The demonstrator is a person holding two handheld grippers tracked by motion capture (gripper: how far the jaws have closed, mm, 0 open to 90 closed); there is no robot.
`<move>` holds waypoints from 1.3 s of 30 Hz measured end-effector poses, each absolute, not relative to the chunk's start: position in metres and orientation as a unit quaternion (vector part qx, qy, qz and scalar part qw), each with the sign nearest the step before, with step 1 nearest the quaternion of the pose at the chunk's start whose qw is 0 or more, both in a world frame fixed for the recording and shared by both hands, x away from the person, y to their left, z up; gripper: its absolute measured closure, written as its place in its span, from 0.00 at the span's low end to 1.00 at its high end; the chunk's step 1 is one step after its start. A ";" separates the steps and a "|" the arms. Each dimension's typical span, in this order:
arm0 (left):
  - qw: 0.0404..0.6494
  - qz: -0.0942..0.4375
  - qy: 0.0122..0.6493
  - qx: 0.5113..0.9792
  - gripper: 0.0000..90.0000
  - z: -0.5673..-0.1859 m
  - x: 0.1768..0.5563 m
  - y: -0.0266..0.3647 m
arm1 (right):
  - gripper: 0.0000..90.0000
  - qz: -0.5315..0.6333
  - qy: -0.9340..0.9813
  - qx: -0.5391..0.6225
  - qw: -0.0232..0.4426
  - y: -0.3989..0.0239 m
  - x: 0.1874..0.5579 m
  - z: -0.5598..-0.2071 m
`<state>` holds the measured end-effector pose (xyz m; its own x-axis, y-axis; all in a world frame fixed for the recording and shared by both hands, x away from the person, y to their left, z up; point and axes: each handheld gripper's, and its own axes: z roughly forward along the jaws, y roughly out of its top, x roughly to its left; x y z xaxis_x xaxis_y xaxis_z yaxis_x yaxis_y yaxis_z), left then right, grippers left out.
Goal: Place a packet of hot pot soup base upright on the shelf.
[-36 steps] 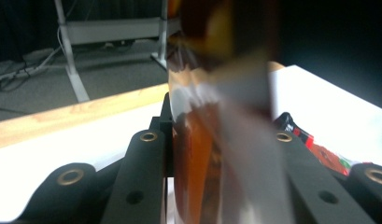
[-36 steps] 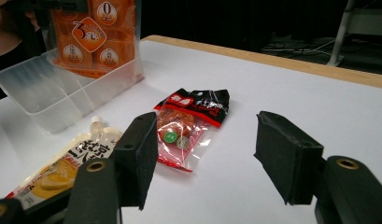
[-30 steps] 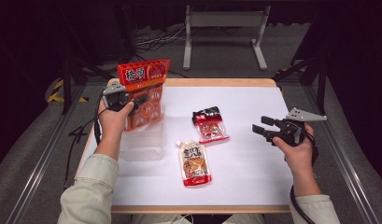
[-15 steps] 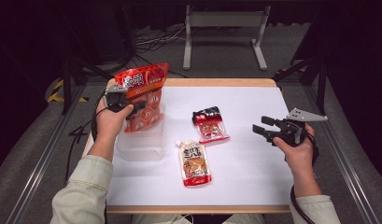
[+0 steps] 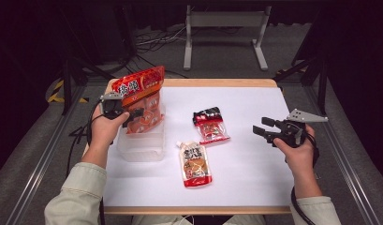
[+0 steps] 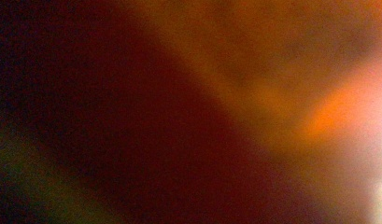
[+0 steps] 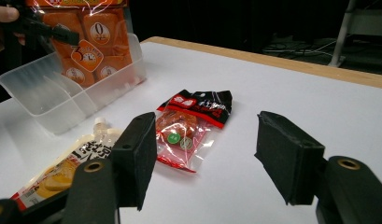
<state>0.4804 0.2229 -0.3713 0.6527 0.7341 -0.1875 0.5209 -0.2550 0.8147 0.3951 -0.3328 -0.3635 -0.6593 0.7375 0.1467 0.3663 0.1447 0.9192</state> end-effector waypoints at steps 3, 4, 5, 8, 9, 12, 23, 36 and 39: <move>0.458 0.118 0.402 0.784 0.77 -0.373 0.479 0.225 | 0.44 0.537 0.736 0.373 0.174 -0.333 0.395 -0.364; 0.458 0.116 0.403 0.784 0.77 -0.374 0.479 0.225 | 0.44 0.537 0.736 0.374 0.173 -0.334 0.395 -0.364; 0.457 0.117 0.404 0.784 0.77 -0.374 0.479 0.225 | 0.44 0.537 0.736 0.375 0.172 -0.333 0.395 -0.364; 0.458 0.124 0.413 0.777 0.77 -0.375 0.479 0.226 | 0.44 0.535 0.737 0.376 0.173 -0.333 0.395 -0.364; 0.456 0.130 0.414 0.777 0.76 -0.375 0.479 0.226 | 0.44 0.535 0.737 0.376 0.172 -0.332 0.396 -0.364; 0.459 0.148 0.418 0.770 0.73 -0.375 0.479 0.226 | 0.44 0.535 0.737 0.376 0.171 -0.332 0.396 -0.365; 0.472 0.191 0.435 0.742 0.17 -0.370 0.466 0.230 | 0.44 0.537 0.736 0.377 0.168 -0.331 0.398 -0.366; 0.498 0.202 0.432 0.724 0.10 -0.355 0.422 0.241 | 0.43 0.536 0.736 0.377 0.170 -0.331 0.397 -0.365; 0.495 0.212 0.420 0.731 0.10 -0.354 0.413 0.239 | 0.43 0.537 0.736 0.376 0.171 -0.332 0.397 -0.365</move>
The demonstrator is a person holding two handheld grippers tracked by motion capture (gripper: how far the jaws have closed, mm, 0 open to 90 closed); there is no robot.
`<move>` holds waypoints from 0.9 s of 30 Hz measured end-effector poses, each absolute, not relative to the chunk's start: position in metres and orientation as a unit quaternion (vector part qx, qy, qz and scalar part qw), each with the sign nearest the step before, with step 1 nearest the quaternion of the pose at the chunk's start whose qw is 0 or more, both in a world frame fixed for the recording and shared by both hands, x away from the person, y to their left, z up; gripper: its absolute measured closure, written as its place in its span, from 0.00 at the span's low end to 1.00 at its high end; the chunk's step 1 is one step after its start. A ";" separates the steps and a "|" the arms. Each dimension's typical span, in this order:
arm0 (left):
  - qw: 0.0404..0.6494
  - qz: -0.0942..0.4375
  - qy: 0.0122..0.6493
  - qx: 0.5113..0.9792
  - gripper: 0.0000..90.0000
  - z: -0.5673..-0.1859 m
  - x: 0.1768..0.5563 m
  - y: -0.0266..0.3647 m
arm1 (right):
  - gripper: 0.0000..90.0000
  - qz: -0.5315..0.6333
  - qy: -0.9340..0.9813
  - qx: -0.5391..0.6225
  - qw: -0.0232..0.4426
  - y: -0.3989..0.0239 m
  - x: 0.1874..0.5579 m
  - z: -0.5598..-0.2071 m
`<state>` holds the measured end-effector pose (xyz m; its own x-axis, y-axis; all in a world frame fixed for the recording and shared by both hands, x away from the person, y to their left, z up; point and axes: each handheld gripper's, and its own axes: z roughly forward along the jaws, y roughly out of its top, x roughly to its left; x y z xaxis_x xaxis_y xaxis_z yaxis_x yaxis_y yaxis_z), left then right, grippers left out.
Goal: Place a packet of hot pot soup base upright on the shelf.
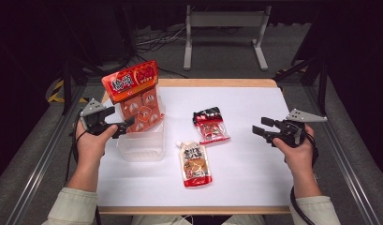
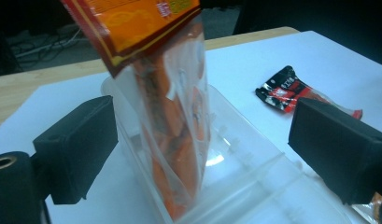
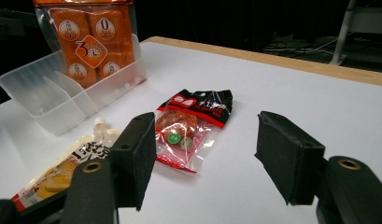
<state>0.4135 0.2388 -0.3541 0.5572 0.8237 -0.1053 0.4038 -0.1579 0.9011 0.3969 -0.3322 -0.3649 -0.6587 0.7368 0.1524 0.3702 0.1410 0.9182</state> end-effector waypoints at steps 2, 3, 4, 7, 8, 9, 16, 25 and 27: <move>0.490 0.217 0.406 0.740 0.09 -0.354 0.406 0.237 | 0.43 0.537 0.735 0.377 0.172 -0.333 0.397 -0.365; 0.494 0.214 0.404 0.740 0.09 -0.355 0.401 0.237 | 0.43 0.537 0.734 0.379 0.170 -0.332 0.397 -0.366; 0.497 0.211 0.402 0.740 0.09 -0.355 0.399 0.238 | 0.43 0.538 0.734 0.378 0.169 -0.332 0.396 -0.366; 0.492 0.203 0.395 0.749 0.09 -0.358 0.389 0.236 | 0.43 0.539 0.735 0.375 0.169 -0.333 0.396 -0.366; 0.491 0.199 0.392 0.752 0.09 -0.358 0.386 0.236 | 0.43 0.540 0.735 0.374 0.171 -0.333 0.396 -0.365; 0.493 0.194 0.388 0.754 0.09 -0.358 0.383 0.237 | 0.43 0.540 0.734 0.373 0.171 -0.332 0.395 -0.365; 0.500 0.182 0.378 0.757 0.10 -0.358 0.373 0.234 | 0.43 0.541 0.737 0.367 0.171 -0.330 0.395 -0.363; 0.520 0.163 0.365 0.755 0.12 -0.355 0.370 0.235 | 0.42 0.536 0.745 0.363 0.163 -0.323 0.399 -0.364; 0.524 0.161 0.366 0.752 0.12 -0.354 0.371 0.236 | 0.42 0.533 0.747 0.363 0.161 -0.320 0.401 -0.364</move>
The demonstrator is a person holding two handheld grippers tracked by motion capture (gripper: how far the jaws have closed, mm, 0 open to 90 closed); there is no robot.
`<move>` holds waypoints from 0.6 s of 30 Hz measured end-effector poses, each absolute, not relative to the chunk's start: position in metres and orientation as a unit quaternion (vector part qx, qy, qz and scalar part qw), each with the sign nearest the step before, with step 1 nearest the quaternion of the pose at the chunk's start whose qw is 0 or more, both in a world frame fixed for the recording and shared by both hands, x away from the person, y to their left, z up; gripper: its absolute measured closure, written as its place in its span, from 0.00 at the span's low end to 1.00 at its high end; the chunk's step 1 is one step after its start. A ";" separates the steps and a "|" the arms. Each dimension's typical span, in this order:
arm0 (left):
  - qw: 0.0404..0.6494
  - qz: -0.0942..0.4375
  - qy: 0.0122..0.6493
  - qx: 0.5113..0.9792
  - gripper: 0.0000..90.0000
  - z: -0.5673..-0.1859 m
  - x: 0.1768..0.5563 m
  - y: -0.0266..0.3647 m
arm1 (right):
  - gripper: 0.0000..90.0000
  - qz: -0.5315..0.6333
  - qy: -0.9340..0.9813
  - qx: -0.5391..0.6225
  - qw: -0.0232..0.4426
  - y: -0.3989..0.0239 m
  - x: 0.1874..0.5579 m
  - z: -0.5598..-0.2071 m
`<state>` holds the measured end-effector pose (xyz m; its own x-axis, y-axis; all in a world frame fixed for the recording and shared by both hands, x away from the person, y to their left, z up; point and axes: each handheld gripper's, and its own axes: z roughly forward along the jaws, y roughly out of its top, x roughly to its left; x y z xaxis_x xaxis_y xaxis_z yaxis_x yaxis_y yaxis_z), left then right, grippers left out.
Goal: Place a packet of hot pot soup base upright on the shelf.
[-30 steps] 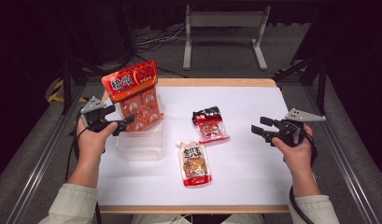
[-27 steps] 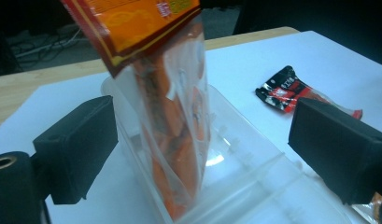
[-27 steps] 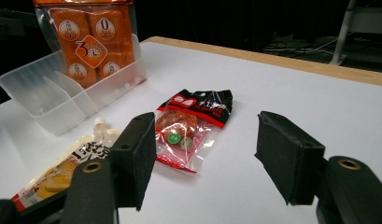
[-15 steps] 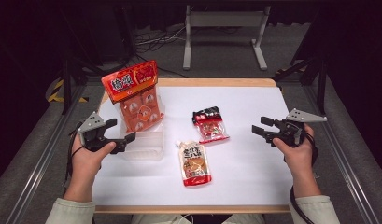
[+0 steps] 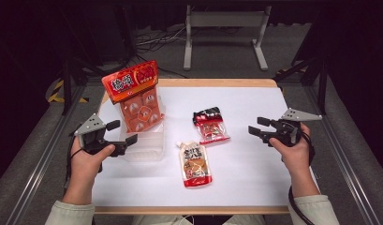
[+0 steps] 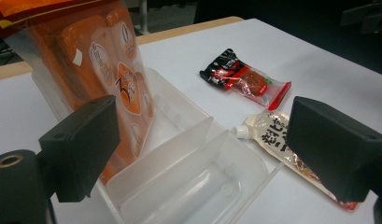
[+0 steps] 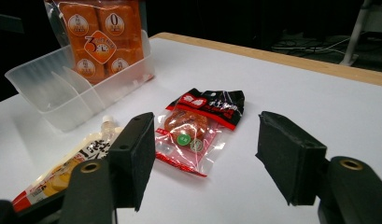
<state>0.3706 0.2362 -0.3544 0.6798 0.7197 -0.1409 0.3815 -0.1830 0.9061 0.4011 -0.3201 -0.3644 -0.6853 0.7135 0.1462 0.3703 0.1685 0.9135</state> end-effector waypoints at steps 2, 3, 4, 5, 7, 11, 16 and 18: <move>0.523 0.162 0.367 0.752 0.12 -0.354 0.371 0.236 | 0.42 0.531 0.750 0.361 0.159 -0.317 0.403 -0.365; 0.522 0.160 0.365 0.754 0.12 -0.355 0.371 0.236 | 0.42 0.530 0.750 0.363 0.157 -0.316 0.404 -0.364; 0.520 0.159 0.365 0.755 0.12 -0.355 0.371 0.235 | 0.42 0.528 0.753 0.359 0.158 -0.314 0.406 -0.364; 0.519 0.158 0.364 0.757 0.12 -0.355 0.371 0.235 | 0.42 0.527 0.755 0.358 0.157 -0.313 0.406 -0.364; 0.518 0.157 0.361 0.760 0.12 -0.355 0.370 0.234 | 0.42 0.524 0.758 0.355 0.157 -0.309 0.409 -0.363; 0.519 0.156 0.363 0.758 0.12 -0.355 0.368 0.234 | 0.42 0.519 0.764 0.352 0.154 -0.303 0.416 -0.362; 0.521 0.159 0.359 0.758 0.12 -0.354 0.366 0.235 | 0.42 0.511 0.772 0.349 0.145 -0.292 0.430 -0.362; 0.519 0.158 0.361 0.759 0.12 -0.355 0.366 0.236 | 0.42 0.509 0.775 0.348 0.141 -0.287 0.436 -0.363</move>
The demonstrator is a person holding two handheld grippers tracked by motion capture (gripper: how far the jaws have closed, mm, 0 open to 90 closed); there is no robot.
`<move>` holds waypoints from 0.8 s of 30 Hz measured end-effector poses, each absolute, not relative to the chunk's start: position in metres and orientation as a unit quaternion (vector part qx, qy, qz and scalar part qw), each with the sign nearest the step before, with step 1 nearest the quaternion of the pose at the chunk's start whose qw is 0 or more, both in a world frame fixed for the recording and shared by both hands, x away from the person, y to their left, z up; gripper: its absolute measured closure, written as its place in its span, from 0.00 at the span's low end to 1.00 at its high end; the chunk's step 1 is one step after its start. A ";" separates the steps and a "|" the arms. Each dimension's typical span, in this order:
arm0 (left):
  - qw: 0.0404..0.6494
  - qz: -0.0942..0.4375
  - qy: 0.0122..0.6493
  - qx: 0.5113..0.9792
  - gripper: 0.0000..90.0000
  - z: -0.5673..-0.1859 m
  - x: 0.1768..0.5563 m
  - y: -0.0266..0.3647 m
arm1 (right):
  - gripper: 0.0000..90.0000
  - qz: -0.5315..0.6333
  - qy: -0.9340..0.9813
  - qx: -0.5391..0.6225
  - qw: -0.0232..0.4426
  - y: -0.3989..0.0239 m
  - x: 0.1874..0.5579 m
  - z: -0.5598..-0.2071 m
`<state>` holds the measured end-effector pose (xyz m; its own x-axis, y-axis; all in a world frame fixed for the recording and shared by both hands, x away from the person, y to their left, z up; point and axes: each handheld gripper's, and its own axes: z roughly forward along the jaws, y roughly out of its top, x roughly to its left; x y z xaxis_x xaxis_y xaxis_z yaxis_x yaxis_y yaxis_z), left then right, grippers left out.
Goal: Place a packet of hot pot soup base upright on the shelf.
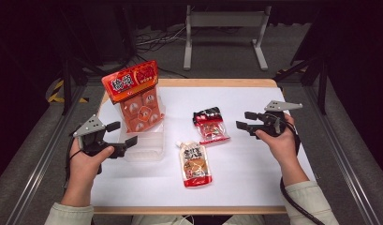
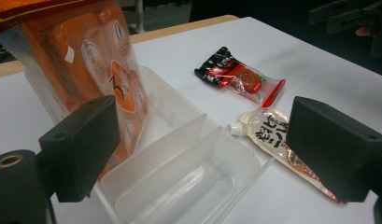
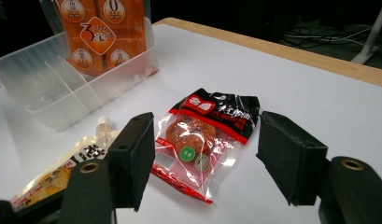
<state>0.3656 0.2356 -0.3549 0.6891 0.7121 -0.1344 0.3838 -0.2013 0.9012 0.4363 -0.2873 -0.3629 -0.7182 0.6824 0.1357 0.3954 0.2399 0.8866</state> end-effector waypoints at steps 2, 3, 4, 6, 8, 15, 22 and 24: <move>0.519 0.161 0.362 0.757 0.12 -0.357 0.365 0.237 | 0.42 0.508 0.776 0.347 0.139 -0.284 0.442 -0.364; 0.519 0.160 0.362 0.758 0.12 -0.357 0.365 0.239 | 0.41 0.508 0.776 0.347 0.139 -0.282 0.445 -0.364; 0.519 0.162 0.362 0.757 0.12 -0.358 0.364 0.239 | 0.41 0.506 0.778 0.345 0.140 -0.281 0.448 -0.365; 0.518 0.161 0.362 0.758 0.11 -0.358 0.362 0.240 | 0.41 0.506 0.779 0.345 0.137 -0.276 0.455 -0.366; 0.516 0.162 0.364 0.758 0.11 -0.359 0.359 0.241 | 0.41 0.504 0.780 0.344 0.137 -0.273 0.460 -0.367; 0.511 0.166 0.367 0.759 0.11 -0.361 0.352 0.244 | 0.41 0.500 0.784 0.343 0.133 -0.262 0.480 -0.372; 0.511 0.164 0.368 0.760 0.11 -0.362 0.348 0.245 | 0.37 0.501 0.782 0.344 0.136 -0.255 0.492 -0.378; 0.511 0.165 0.367 0.759 0.11 -0.363 0.348 0.245 | 0.37 0.498 0.782 0.349 0.135 -0.253 0.499 -0.381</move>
